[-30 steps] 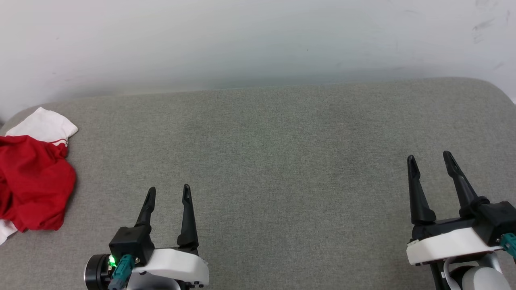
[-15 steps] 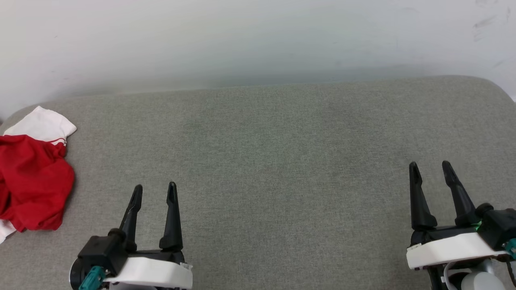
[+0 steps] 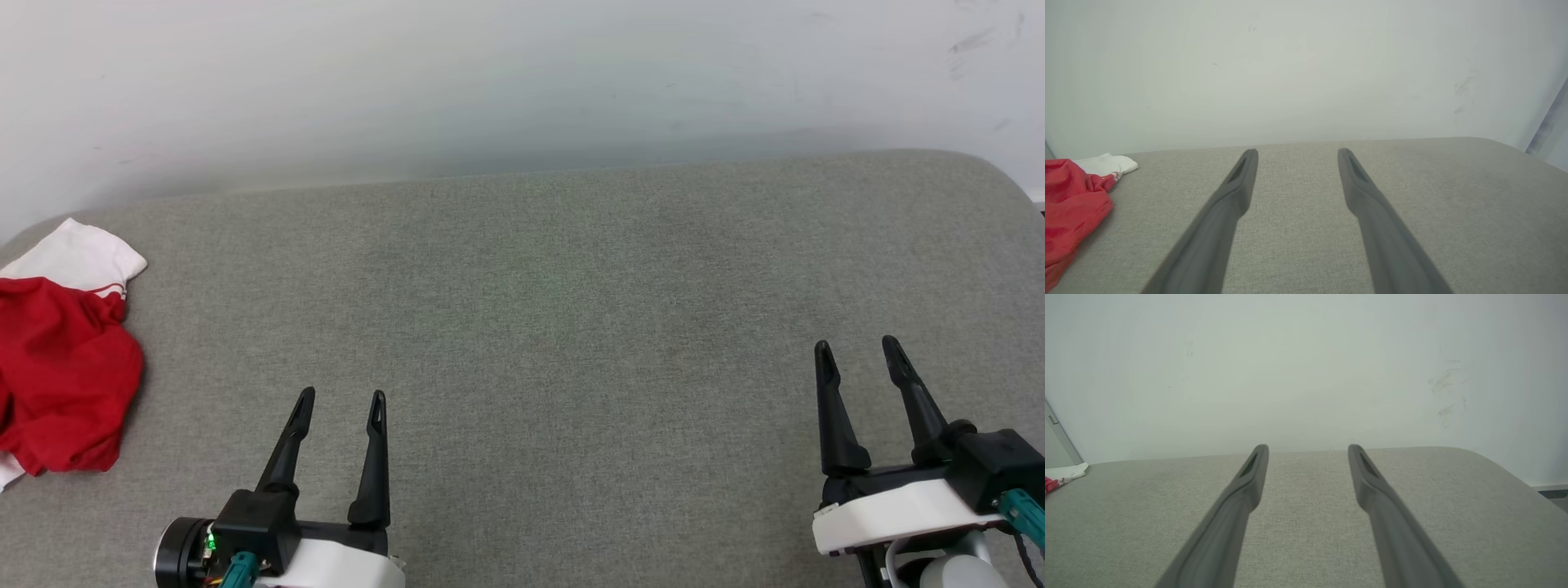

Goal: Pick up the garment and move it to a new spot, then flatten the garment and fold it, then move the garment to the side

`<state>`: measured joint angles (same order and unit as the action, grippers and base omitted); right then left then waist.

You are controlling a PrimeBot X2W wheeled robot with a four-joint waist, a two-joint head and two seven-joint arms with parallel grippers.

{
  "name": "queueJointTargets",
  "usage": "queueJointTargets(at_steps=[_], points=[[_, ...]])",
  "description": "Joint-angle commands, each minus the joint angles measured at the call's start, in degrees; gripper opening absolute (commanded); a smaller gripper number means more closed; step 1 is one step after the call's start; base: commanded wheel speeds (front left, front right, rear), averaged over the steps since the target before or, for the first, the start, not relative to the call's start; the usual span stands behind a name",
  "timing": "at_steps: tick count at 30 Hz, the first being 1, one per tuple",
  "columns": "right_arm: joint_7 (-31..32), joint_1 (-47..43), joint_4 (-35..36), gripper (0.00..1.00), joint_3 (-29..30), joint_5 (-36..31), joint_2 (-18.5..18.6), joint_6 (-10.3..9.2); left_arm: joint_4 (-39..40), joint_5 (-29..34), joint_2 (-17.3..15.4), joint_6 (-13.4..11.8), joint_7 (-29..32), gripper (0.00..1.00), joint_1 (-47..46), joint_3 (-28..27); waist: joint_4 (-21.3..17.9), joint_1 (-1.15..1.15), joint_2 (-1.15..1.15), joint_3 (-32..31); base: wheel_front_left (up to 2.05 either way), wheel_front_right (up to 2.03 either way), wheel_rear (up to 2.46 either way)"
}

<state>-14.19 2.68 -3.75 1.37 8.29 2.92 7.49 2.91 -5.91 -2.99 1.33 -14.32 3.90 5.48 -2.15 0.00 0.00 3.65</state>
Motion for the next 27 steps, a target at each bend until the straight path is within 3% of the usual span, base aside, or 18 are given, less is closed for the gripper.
queueJointTargets(at_steps=[1, 16, 19, 27], points=[[-0.6, 0.1, -0.1, 1.0, -0.2, -0.9, -0.1, 0.0, 0.1, 1.2, 0.1, -0.2, -0.5, 1.0, 0.4, 0.2, 0.0, 0.0, 0.0, 0.0, 0.0, 0.0, 0.0], [-1.0, -0.4, -0.2, 1.0, -1.6, -1.7, -0.1, 0.0, -0.5, 0.6, 0.1, -0.5, -0.9, 1.0, 0.3, -0.3, 1.1, 0.0, 0.0, 0.0, 0.0, 0.0, 0.0], [-1.0, -0.8, 0.1, 1.0, -2.0, -1.8, -0.1, 0.0, -1.0, 0.2, 0.1, -1.6, -0.9, 1.0, 0.2, -1.2, 2.4, 0.0, 0.0, -0.1, 0.0, 0.0, 0.0], [-1.0, -1.7, 0.3, 1.0, -3.9, -1.8, -0.1, 0.0, -1.4, -0.7, 0.1, -1.8, -0.9, 1.0, 0.4, -2.6, 8.7, 0.0, 0.0, -0.7, 0.0, 0.0, 0.0]])
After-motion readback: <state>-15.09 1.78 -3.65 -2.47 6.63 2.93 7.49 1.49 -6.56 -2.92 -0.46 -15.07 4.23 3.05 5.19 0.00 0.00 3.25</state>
